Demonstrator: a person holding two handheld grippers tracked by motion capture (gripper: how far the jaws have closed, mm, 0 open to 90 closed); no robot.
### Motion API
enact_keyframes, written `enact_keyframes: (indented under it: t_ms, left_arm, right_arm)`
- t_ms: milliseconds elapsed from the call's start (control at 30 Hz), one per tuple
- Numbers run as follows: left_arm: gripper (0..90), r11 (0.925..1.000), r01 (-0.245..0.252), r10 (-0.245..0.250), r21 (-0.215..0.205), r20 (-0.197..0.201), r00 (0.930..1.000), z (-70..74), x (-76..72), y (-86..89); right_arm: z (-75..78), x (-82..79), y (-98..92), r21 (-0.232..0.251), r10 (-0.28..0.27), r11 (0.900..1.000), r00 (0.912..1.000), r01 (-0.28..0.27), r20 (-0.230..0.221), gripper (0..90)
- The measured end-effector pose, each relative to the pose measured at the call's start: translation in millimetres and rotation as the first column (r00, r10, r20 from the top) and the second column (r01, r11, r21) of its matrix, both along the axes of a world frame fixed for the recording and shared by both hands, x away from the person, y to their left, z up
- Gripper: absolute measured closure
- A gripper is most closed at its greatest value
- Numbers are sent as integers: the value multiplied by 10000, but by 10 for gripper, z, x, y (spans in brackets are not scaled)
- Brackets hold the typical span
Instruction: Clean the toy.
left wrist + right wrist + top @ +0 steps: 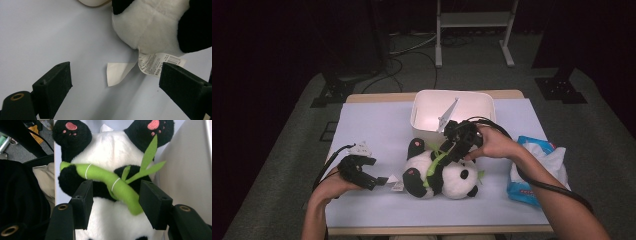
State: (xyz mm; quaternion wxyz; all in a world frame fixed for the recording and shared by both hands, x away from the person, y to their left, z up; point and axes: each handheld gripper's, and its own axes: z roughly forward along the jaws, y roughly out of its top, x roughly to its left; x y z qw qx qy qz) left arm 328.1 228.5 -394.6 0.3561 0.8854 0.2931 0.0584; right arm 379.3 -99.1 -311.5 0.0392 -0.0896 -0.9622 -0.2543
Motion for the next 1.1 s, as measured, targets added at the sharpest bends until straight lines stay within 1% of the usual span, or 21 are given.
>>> enact_keyframes:
  t_ms: [33, 100, 133, 167, 267, 300, 333, 367, 433, 500, 533, 567, 600, 633, 667, 733, 833, 967, 1000, 1033, 1100]
  left_arm:
    - [100, 10000, -5, 5, 24, -25, 10000, -5, 1, 1]
    - [100, 10000, -15, 15, 45, -57, 10000, -9, 5, 5]
    - [100, 10000, -19, 19, 7, -47, 10000, -7, 6, 8]
    - [100, 10000, -19, 19, 7, -47, 10000, -7, 6, 8]
    - [100, 10000, 1, -1, -20, -41, 10000, -2, 2, 15]
    - [100, 10000, 9, -9, -5, 5, 10000, -1, 5, 19]
    - [100, 9999, -64, 64, -93, -16, 10000, -3, 2, 17]
    - [100, 10000, -16, 15, -31, -28, 10000, -1, 5, 23]
    - [100, 10000, 16, -16, -12, -28, 10000, -5, 10, 24]
    - [100, 9999, -54, 53, -89, -82, 10000, -13, 7, 14]
    - [100, 9999, -55, 54, -106, -88, 9999, -15, 7, 12]
    - [100, 9999, -64, 63, -129, -100, 9999, -18, 8, 11]
    - [100, 9999, -73, 71, -112, -112, 9999, -18, 9, 10]
    - [100, 9999, -75, 74, -116, -111, 9999, -20, 9, 10]
    - [100, 9999, -87, 85, -121, -125, 9999, -19, 9, 10]
    - [100, 9999, -94, 93, -124, -125, 9999, -19, 9, 12]
    - [100, 9999, -90, 88, -111, -138, 9999, -26, 17, 19]
    - [101, 9999, -89, 87, -100, -187, 9998, -40, 21, 23]
    - [100, 9999, -97, 95, -142, -176, 9998, -38, 19, 27]
    - [100, 9999, -97, 95, -142, -176, 9998, -38, 19, 27]
    - [100, 9998, -101, 98, -171, -132, 9999, -30, 19, 36]
  right_arm:
    - [-22, 22, 38, -133, 78, 9999, 10000, -78, 32, 439]
    - [-34, 29, 61, -201, 45, 9998, 10000, -46, -16, 439]
    - [-75, 41, 106, -386, 115, 9992, 9999, -115, 1, 438]
    - [-75, 41, 106, -386, 115, 9992, 9999, -115, 1, 438]
    - [-156, 43, 182, -725, 222, 9971, 9998, -222, -10, 439]
    - [-169, 36, 199, -730, 218, 9971, 9997, -214, 49, 439]
    - [-176, 41, 208, -698, 225, 9973, 9997, -220, 63, 439]
    - [-178, 43, 218, -719, 173, 9973, 9998, -171, 16, 439]
    - [-183, 45, 229, -717, 167, 9973, 9998, -160, 89, 441]
    - [-196, 41, 234, -736, 139, 9972, 9998, -128, 153, 458]
    - [-205, 36, 235, -710, 146, 9974, 9997, -132, 192, 475]
    - [-215, 27, 234, -678, 174, 9976, 9996, -160, 211, 510]
    - [-223, 17, 233, -667, 201, 9976, 9993, -178, 330, 551]
    - [-218, 12, 228, -642, 141, 9979, 9994, -121, 308, 590]
    - [-213, 15, 221, -587, 74, 9983, 9998, -64, 183, 622]
    - [-211, 6, 206, -505, 148, 9986, 9996, -136, 240, 670]
    - [-190, -17, 165, -249, 227, 9994, 9997, -226, 57, 729]
    - [-164, -16, 126, -53, 217, 9998, 9998, -217, -47, 737]
    - [-138, -27, 96, 129, 197, 9997, 9998, -197, 2, 744]
    - [-127, -31, 87, 181, 257, 9995, 9996, -255, -104, 745]
    - [-108, -41, 77, 235, 284, 9993, 9996, -282, -70, 746]
